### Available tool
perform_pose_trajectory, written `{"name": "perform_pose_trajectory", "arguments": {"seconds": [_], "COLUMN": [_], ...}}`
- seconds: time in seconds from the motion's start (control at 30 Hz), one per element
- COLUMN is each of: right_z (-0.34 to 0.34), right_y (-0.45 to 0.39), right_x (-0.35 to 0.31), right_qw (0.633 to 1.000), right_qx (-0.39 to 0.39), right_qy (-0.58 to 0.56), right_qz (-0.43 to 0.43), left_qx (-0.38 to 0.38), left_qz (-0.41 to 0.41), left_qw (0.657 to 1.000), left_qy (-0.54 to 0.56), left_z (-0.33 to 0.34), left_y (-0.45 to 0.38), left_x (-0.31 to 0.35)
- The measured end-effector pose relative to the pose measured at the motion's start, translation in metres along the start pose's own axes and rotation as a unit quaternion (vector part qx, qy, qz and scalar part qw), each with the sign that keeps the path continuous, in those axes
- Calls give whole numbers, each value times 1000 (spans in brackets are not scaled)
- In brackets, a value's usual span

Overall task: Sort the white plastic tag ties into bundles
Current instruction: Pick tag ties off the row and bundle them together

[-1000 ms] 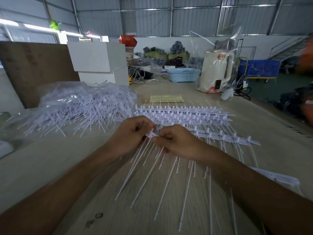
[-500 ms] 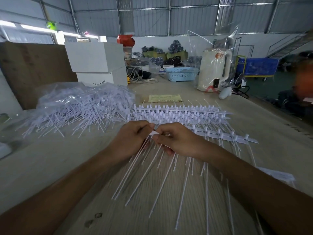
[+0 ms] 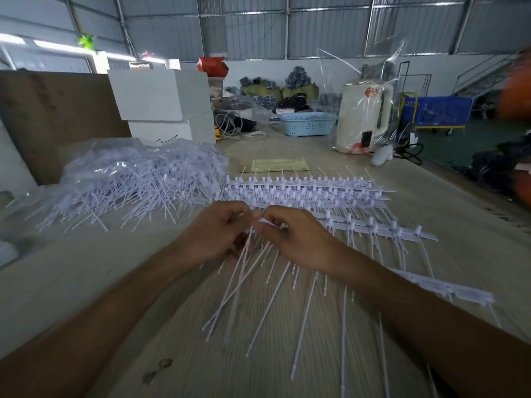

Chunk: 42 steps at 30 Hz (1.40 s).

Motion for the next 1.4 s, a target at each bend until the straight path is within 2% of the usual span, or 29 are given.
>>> {"name": "perform_pose_trajectory", "arguments": {"seconds": [0.1, 0.27, 0.4, 0.53, 0.67, 0.77, 0.83, 0.93, 1.07, 1.13, 1.23, 1.4], "right_z": [-3, -4, -4, -4, -4, -10, -14, -15, -15, -17, -18, -19], "right_y": [0, 1, 2, 2, 3, 2, 1, 0, 6, 5, 4, 6], "right_x": [2, 0, -2, -1, 0, 2, 2, -1, 2, 6, 9, 6], "right_qw": [999, 996, 995, 996, 998, 999, 997, 994, 997, 999, 996, 977], "right_qx": [28, 67, 83, 81, 38, 10, 17, 7, -37, -38, -69, -103], "right_qy": [-31, -56, -43, 28, 46, 46, 68, 99, 64, 29, -39, -156], "right_qz": [10, -9, -22, -32, -16, -10, -25, -44, -37, -11, 42, 104], "left_qx": [-3, -17, -33, -31, -8, 25, 52, 88, 156, 154, 97, 45], "left_qz": [2, -100, -138, -158, -103, -26, 5, 45, 66, 46, 43, 22], "left_qw": [998, 963, 944, 936, 976, 999, 994, 965, 923, 938, 975, 999], "left_qy": [60, 249, 298, 314, 190, 10, -94, -242, -347, -307, -195, -16], "left_z": [4, 6, 6, 9, 4, -2, -6, -9, -35, -49, -43, -23], "left_y": [4, 4, 5, 6, 5, 3, 1, 1, 0, -3, -5, -1], "left_x": [7, 7, 3, 5, 7, 10, 10, 9, 1, -10, -11, -1]}}
Point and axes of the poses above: each hand's wrist, its own y-axis away from the middle knuckle, its own z-axis out of the palm, x = y × z, the point moved 3 cm from there along -y, towards the middle knuckle, and after that the axes turned 15 degrees about -y, right-handed, at the moved point
